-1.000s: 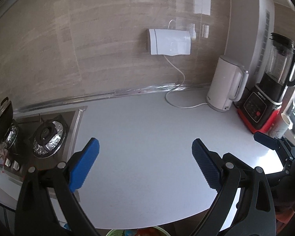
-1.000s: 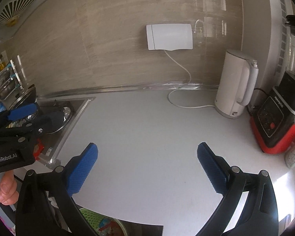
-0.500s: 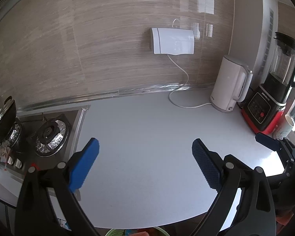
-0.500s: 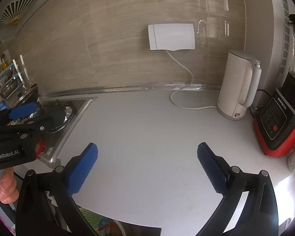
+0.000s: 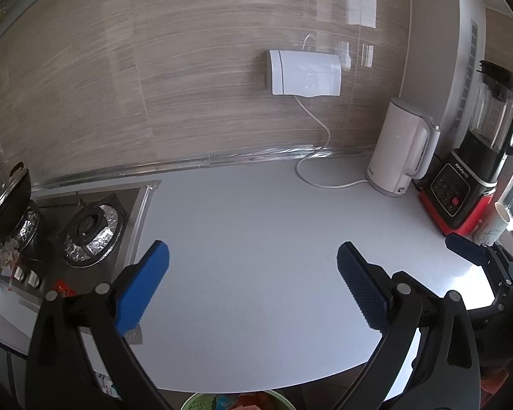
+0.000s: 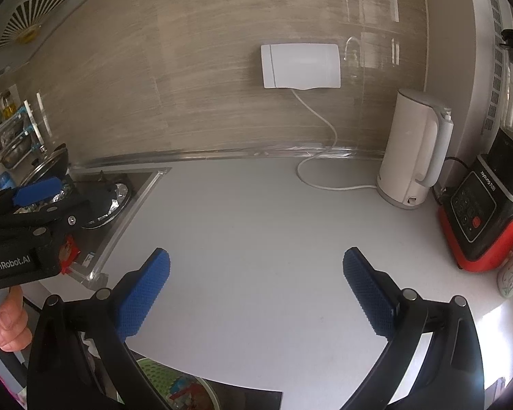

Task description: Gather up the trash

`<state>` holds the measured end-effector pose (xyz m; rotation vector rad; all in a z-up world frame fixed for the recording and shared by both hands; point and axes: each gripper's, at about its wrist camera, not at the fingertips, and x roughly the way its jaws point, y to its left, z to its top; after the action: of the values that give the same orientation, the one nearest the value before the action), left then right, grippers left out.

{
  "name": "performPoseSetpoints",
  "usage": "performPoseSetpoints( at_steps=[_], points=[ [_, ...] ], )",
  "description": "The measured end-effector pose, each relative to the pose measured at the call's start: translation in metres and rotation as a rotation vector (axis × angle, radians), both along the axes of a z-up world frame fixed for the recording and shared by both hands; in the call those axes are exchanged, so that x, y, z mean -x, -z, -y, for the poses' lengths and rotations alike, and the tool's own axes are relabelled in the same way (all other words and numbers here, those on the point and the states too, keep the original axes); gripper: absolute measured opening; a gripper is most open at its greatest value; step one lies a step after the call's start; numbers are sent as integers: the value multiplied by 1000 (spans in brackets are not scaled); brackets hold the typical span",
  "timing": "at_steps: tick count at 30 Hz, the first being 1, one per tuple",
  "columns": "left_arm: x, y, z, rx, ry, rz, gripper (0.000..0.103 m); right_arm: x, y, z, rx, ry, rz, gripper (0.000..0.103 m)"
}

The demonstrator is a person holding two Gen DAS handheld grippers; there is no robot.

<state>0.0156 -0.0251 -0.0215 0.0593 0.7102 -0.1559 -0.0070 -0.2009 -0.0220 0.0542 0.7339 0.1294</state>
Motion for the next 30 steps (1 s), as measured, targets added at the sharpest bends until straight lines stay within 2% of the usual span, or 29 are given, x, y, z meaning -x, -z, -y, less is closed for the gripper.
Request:
performPoseSetpoints(
  at_steps=[30],
  points=[
    [27, -8, -32, 42, -46, 18, 95, 23, -10, -22, 19, -9, 17, 100]
  ],
)
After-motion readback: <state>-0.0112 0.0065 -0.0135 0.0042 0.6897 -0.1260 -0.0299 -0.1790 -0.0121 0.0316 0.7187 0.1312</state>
